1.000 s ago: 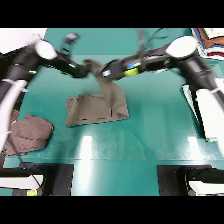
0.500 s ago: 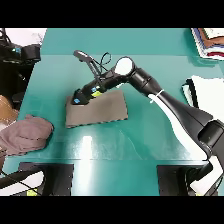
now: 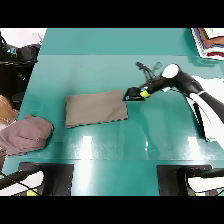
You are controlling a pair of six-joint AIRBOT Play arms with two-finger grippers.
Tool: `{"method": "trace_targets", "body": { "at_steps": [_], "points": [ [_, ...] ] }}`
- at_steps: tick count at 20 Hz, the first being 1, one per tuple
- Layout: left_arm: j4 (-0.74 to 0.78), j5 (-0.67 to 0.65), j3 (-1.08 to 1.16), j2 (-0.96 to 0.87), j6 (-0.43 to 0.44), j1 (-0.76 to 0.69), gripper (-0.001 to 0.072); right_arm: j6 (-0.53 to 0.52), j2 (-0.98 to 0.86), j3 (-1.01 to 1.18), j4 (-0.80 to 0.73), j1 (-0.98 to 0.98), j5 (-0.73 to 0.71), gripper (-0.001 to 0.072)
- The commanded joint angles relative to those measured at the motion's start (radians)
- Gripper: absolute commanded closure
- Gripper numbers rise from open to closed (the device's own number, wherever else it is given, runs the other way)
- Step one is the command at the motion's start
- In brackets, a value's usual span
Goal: Fold the shirts.
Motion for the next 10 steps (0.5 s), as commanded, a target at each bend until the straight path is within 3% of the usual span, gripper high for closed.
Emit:
{"method": "trace_targets", "body": {
  "at_steps": [1,9,10],
  "points": [
    [-0.035,0.01,-0.004,-0.003,0.0,0.0,0.0678,-0.085,0.005,-0.154,0.15,-0.104,-0.076,0.0156],
    [-0.046,0.019,-0.004,-0.003,0.0,0.0,0.0678,-0.112,-0.287,0.071,0.282,0.061,0.021,0.0161],
    [-0.047,0.018,-0.004,-0.003,0.0,0.0,0.0678,-0.112,-0.312,0.111,0.277,0.087,0.02,0.0195]
  ]
}}
